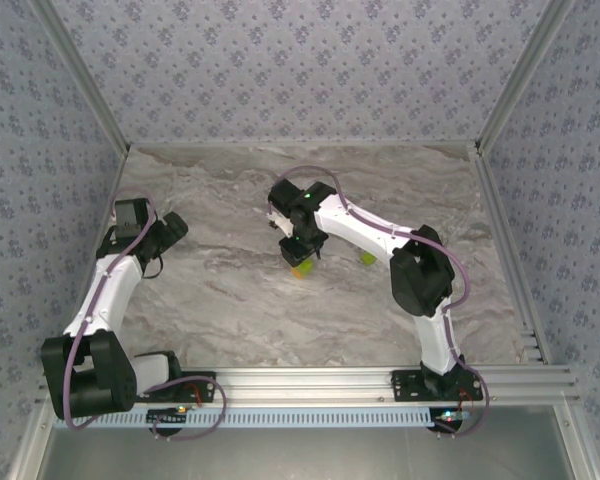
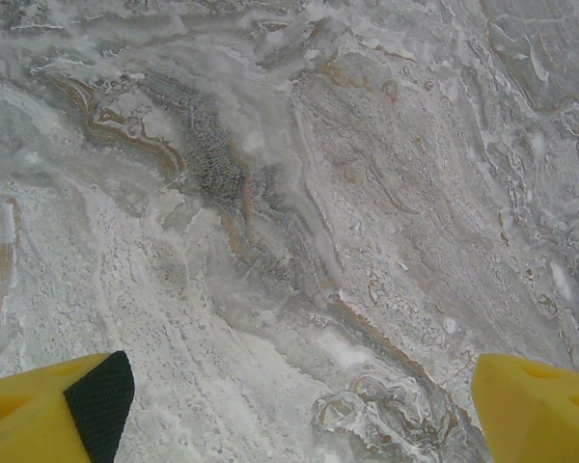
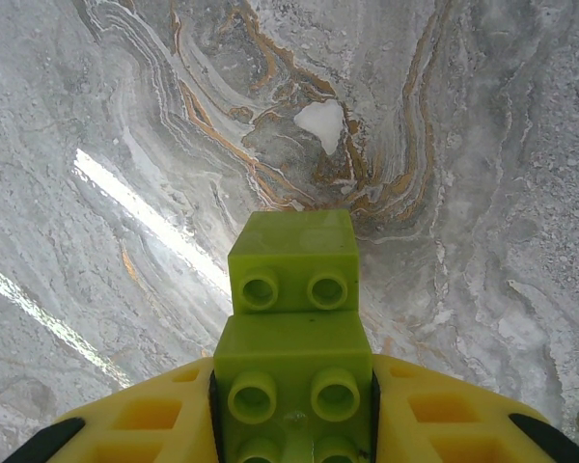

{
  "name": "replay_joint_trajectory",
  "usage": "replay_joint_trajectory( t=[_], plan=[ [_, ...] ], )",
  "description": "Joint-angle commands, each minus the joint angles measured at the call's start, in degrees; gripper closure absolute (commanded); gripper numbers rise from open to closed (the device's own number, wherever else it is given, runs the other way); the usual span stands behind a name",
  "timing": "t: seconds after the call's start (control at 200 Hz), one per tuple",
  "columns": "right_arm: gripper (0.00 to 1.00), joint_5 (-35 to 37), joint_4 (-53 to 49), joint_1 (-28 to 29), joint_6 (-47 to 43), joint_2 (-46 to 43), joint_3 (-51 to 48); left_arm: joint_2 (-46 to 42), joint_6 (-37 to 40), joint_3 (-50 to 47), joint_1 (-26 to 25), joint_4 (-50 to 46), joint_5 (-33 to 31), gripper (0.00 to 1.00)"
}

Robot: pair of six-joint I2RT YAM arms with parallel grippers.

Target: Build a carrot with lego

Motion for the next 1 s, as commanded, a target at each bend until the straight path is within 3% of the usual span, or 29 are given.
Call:
replay_joint_trajectory(
  t=[0.0,0.994],
  plan=[
    [0.63,1.1,-5.8,-0.3,-0.4,4.5,-3.5,-0.3,-0.2,0.2,0.1,0.3,0.0,0.08],
    [0.63,-1.5,-1.9,0.1,1.3,-0.4,-10.8,-0.5,-0.3,0.4,0.1,0.1,0.0,0.08]
  ],
)
